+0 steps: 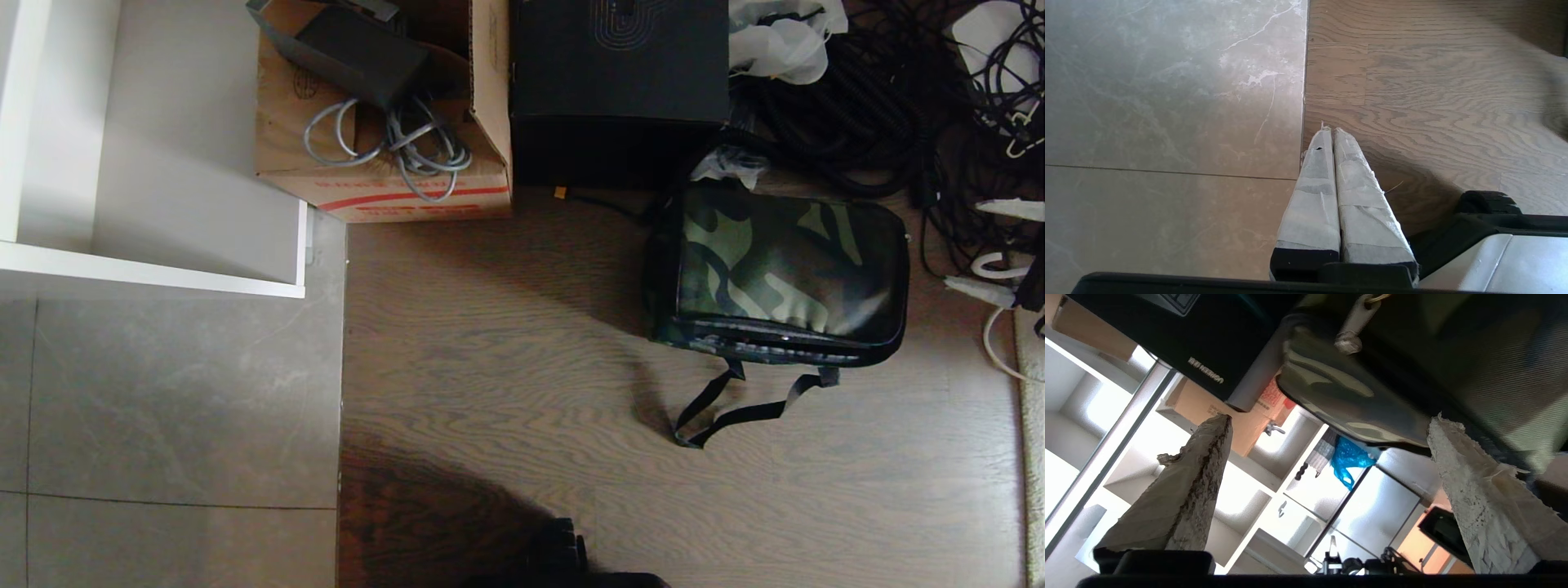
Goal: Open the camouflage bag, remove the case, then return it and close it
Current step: Open the top of the storage box
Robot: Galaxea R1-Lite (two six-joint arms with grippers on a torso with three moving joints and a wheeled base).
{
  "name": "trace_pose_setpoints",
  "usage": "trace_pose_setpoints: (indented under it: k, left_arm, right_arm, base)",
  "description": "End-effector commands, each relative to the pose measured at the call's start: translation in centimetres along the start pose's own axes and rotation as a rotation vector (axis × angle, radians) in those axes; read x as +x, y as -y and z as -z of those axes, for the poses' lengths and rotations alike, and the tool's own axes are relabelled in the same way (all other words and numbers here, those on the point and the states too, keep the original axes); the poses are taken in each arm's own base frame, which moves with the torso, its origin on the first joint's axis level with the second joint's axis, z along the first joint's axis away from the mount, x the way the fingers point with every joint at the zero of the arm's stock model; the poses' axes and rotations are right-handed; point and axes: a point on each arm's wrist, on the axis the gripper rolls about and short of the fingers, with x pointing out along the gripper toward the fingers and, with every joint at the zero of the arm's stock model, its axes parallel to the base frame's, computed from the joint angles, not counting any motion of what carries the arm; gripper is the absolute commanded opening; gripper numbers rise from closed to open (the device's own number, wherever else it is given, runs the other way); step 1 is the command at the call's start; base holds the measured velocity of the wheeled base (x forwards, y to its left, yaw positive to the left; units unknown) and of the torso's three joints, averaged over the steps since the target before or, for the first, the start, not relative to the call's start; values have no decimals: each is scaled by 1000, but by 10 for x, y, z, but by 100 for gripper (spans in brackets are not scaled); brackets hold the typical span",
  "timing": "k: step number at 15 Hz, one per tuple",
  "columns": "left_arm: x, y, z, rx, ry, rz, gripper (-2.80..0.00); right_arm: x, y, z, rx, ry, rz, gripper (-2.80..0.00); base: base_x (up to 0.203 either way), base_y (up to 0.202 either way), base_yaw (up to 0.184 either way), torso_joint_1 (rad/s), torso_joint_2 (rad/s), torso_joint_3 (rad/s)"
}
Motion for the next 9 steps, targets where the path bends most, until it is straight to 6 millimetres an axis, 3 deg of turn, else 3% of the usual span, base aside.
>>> trace_pose_setpoints:
  k: [1, 2, 4, 7, 9]
  left_arm:
    - [0, 0, 0, 0, 1, 0, -280]
    - [0, 0, 0, 0, -1, 0, -280]
    - [0, 0, 0, 0, 0, 0, -280]
    - [0, 0, 0, 0, -1, 0, -280]
    - [0, 0, 0, 0, 0, 0, -280]
  right_arm:
    - [4, -10, 2, -17, 21, 6, 0]
    - [6, -9, 0, -32, 113, 31, 0]
    - [15, -15, -3, -252, 215, 43, 0]
    - [18, -22, 8, -563, 182, -12, 0]
    - [16, -12, 28, -682, 107, -37, 0]
  base:
    - [0, 0, 0, 0, 0, 0]
    - [0, 0, 0, 0, 0, 0]
    - [0, 0, 0, 0, 0, 0]
    - [0, 0, 0, 0, 0, 0]
    - [0, 0, 0, 0, 0, 0]
